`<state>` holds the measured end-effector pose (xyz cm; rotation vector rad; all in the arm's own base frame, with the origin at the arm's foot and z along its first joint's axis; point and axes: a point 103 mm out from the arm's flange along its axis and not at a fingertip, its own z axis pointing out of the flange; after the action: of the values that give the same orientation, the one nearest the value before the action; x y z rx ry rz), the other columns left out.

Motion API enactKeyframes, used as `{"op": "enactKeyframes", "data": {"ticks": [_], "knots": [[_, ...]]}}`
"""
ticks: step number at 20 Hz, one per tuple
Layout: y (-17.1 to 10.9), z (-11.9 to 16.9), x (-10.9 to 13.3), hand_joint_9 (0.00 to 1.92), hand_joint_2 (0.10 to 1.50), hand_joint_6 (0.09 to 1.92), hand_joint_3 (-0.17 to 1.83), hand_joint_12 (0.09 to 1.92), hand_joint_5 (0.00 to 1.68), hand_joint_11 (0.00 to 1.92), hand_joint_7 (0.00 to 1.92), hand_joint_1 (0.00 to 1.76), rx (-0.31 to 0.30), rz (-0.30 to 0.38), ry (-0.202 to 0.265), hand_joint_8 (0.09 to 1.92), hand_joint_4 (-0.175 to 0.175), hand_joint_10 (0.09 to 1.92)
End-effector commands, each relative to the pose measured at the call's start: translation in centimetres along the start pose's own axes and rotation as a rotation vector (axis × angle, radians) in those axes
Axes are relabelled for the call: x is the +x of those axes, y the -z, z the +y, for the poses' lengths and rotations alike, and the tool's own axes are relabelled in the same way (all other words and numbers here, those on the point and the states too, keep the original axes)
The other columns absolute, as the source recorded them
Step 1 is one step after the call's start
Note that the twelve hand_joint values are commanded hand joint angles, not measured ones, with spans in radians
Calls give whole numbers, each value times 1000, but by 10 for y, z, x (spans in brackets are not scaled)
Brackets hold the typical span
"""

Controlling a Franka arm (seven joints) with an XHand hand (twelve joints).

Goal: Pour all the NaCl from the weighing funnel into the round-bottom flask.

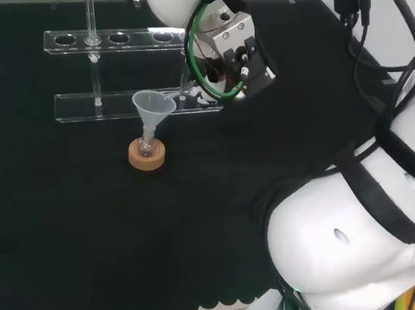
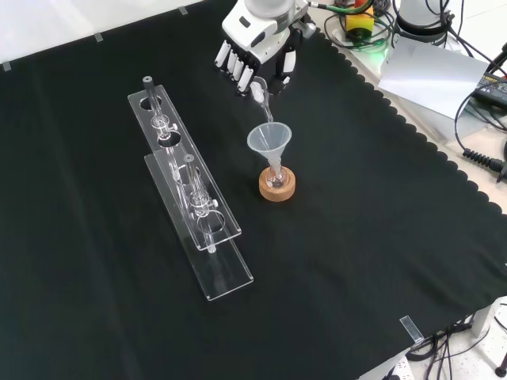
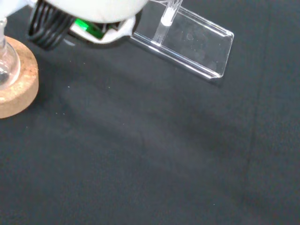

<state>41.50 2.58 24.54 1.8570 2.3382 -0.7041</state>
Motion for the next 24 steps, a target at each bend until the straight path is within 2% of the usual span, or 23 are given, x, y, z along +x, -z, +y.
{"op": "enactKeyframes", "data": {"ticks": [1, 14, 24], "knots": [[3, 5, 3, 1120, 643, 904, 779, 1155, 1173, 741, 1116, 1102, 21, -35, 6, 587, 175, 391], [16, 7, 9, 1123, 642, 895, 776, 1153, 1177, 734, 1105, 1103, 49, -133, 9, 583, 175, 382], [25, 9, 12, 1123, 642, 890, 774, 1154, 1179, 726, 1098, 1104, 105, -190, -7, 583, 175, 377]]}}
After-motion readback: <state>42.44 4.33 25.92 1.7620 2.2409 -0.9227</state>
